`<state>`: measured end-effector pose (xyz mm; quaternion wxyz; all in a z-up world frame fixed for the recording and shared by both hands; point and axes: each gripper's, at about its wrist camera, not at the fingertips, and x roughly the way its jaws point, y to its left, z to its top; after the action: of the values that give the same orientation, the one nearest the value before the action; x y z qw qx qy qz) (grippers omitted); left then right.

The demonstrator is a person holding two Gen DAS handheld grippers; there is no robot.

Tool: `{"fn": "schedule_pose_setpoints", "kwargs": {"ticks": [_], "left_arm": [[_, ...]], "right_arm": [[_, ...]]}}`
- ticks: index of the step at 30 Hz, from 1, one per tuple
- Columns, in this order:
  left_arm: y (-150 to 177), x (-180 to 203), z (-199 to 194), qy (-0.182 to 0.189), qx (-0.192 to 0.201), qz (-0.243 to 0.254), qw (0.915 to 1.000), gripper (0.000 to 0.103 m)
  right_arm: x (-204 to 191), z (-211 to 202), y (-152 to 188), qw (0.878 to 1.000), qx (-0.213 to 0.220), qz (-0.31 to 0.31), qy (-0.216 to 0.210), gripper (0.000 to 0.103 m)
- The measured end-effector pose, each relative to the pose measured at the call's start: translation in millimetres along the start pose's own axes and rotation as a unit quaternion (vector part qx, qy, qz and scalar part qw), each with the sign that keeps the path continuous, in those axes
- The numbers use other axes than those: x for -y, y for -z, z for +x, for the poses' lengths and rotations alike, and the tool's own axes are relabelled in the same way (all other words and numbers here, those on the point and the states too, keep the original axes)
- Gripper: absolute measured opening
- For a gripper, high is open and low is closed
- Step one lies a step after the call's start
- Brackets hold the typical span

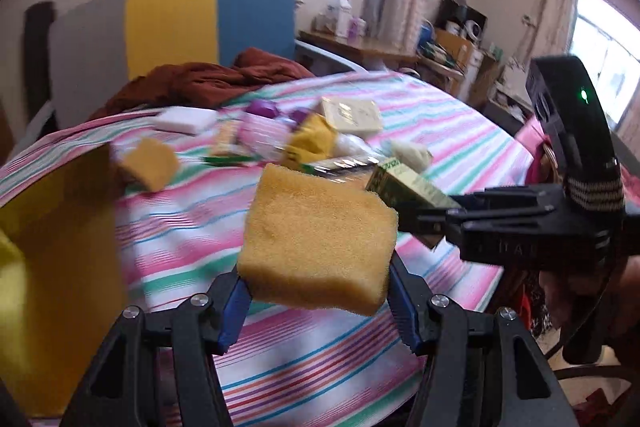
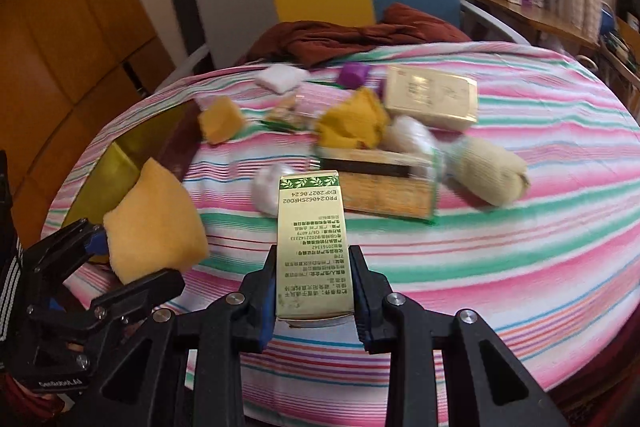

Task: Organize objects
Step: 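Carry the box and sponge over the gold tray and open both tools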

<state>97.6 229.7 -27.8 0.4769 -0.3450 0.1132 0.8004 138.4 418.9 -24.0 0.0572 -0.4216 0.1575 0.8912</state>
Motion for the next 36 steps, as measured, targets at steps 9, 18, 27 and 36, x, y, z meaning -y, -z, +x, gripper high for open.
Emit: {"fn": "schedule_pose_setpoints", "kwargs": {"ticks": [9,18,27,36], "left_arm": [[11,-88,-55,-0.08,0.036,-0.092,0.9919,0.061],[42,-172,-88,-0.157,0.031,-0.176,0.9712,0.062],[69,-227,-93,-0.209,0.008,-0.228,0.9509,0.062],[77,-254,-97,-0.214,0.013,-0.261,0.9411,0.07]], "right_arm": [[-101,19,-26,0.994,-0.001,-0.088,-0.069,0.03],[-188,54,-38,0.98,-0.027,-0.158,-0.117,0.03],[-242,117,-43,0.977,-0.088,-0.136,-0.138,0.031],[-263,139,-31,0.973,-0.116,-0.11,-0.169,0.04]]}}
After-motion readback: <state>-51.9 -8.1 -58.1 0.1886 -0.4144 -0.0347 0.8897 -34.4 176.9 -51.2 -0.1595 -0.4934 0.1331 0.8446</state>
